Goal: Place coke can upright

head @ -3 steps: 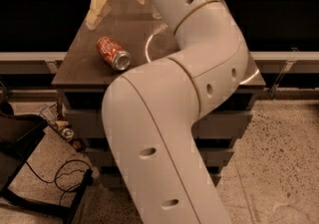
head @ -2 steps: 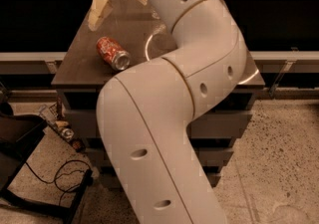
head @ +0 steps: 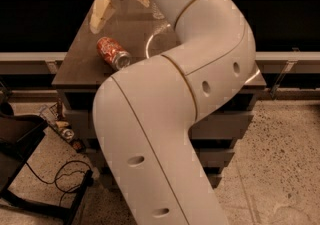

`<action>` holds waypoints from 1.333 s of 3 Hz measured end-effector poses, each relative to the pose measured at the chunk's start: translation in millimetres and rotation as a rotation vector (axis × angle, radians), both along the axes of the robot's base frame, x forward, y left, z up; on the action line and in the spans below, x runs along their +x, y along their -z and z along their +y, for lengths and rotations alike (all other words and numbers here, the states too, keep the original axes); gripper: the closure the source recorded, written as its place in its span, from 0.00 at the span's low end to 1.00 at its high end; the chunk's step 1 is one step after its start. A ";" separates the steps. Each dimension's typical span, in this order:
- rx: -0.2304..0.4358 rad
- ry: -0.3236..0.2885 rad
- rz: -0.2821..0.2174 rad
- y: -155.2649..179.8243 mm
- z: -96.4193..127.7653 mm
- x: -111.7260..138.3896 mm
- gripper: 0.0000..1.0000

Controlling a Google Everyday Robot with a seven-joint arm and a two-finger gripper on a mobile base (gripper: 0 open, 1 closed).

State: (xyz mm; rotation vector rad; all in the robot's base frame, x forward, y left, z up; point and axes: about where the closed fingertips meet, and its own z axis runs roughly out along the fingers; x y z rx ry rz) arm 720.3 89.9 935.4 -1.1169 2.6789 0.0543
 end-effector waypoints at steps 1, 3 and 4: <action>0.016 0.001 -0.026 5.7 11.0 11.1 0.00; -0.042 0.026 0.042 38.5 24.7 9.3 0.00; -0.064 0.050 0.091 54.5 18.9 0.7 0.00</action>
Offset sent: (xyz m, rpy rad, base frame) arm 0.0050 0.0229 -0.0245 -0.0587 0.0766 -0.0140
